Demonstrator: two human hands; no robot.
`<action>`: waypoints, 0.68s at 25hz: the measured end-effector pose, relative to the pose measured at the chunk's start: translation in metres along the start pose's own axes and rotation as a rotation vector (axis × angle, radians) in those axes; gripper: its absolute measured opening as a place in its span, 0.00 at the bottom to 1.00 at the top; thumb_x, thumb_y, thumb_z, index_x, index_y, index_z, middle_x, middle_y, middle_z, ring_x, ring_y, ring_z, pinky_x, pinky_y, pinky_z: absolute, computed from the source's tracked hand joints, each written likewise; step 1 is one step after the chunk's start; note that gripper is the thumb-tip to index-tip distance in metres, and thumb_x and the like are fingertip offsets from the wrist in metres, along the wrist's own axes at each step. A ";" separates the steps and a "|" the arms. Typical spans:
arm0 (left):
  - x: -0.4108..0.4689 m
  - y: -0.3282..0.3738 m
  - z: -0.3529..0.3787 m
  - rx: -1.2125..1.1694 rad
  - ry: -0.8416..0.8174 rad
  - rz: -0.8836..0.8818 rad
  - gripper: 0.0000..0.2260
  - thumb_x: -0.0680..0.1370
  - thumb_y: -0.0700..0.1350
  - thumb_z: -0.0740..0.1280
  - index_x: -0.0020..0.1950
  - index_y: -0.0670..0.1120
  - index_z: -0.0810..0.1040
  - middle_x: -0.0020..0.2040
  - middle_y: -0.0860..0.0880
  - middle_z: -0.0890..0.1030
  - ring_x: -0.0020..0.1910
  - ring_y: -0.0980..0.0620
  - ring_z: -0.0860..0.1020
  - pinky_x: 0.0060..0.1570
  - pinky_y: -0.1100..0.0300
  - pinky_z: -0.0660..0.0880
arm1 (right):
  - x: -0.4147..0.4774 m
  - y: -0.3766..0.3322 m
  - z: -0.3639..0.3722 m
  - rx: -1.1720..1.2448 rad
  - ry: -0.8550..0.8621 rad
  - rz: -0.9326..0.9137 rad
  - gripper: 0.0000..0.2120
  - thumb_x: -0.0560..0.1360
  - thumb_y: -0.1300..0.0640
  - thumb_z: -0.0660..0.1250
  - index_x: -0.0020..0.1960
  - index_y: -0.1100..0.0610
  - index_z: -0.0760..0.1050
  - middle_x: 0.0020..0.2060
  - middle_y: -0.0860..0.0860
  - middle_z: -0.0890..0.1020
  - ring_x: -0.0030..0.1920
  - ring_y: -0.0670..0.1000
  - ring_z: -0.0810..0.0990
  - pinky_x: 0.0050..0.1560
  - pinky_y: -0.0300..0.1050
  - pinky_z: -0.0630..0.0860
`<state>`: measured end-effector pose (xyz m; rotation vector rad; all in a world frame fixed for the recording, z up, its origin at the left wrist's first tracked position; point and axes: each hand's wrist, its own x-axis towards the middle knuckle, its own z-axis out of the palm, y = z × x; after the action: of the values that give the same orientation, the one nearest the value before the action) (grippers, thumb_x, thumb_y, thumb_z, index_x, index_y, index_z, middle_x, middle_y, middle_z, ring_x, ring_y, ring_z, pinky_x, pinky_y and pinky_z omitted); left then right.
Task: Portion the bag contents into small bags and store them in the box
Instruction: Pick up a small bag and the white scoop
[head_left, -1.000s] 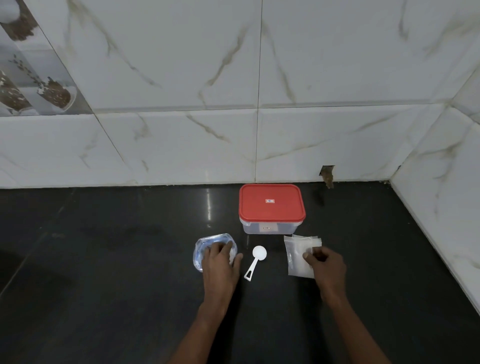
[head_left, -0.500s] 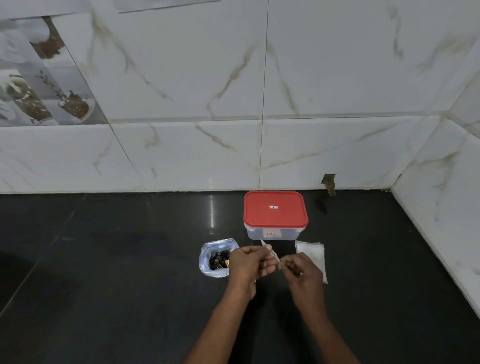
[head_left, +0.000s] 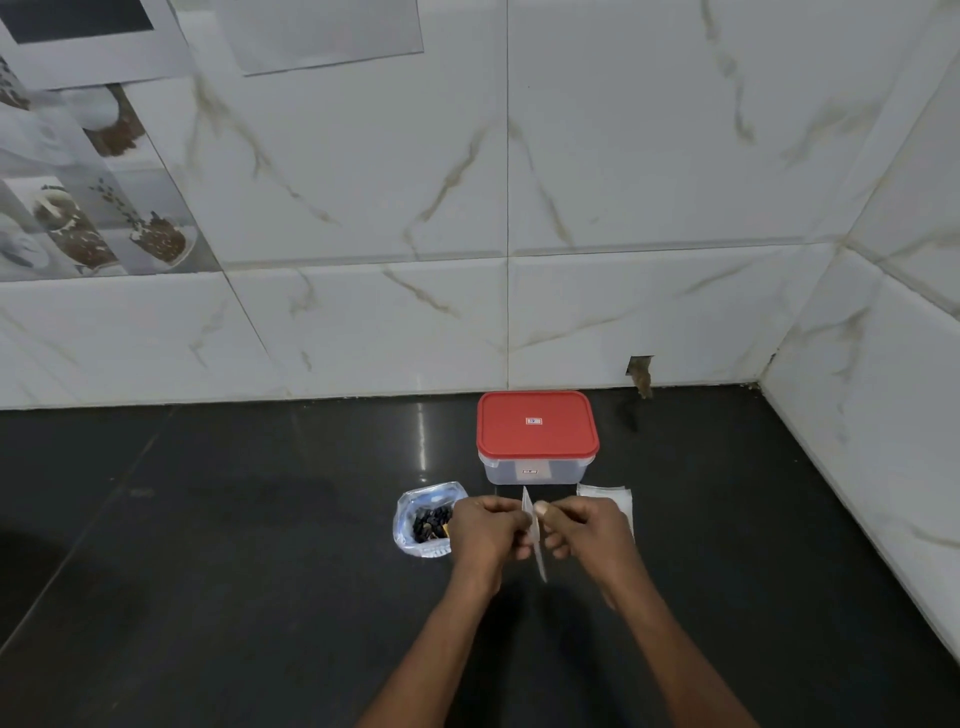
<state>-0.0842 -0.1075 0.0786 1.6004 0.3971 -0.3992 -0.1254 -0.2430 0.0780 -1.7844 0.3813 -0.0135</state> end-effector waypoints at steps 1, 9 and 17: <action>0.000 -0.001 0.000 0.026 -0.016 0.010 0.04 0.75 0.30 0.69 0.46 0.34 0.84 0.38 0.34 0.84 0.27 0.49 0.79 0.29 0.59 0.80 | 0.002 -0.004 0.003 -0.017 -0.030 0.010 0.08 0.75 0.55 0.72 0.40 0.57 0.84 0.32 0.56 0.84 0.32 0.52 0.81 0.36 0.46 0.80; -0.004 -0.010 -0.013 0.163 -0.009 0.054 0.12 0.75 0.32 0.66 0.54 0.40 0.84 0.38 0.40 0.86 0.28 0.48 0.82 0.33 0.55 0.82 | 0.010 -0.006 0.014 -0.288 -0.044 0.063 0.06 0.73 0.66 0.69 0.40 0.59 0.82 0.30 0.56 0.84 0.29 0.50 0.82 0.32 0.42 0.80; 0.001 -0.003 -0.031 0.797 -0.117 0.483 0.03 0.73 0.53 0.71 0.45 0.57 0.83 0.42 0.53 0.84 0.48 0.52 0.82 0.48 0.53 0.80 | 0.012 -0.013 0.018 -0.744 -0.056 -0.022 0.07 0.72 0.62 0.65 0.39 0.58 0.81 0.33 0.54 0.84 0.35 0.53 0.83 0.42 0.49 0.82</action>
<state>-0.0844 -0.0767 0.0780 2.3512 -0.2903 -0.2846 -0.1067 -0.2266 0.0833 -2.5153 0.3488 0.1849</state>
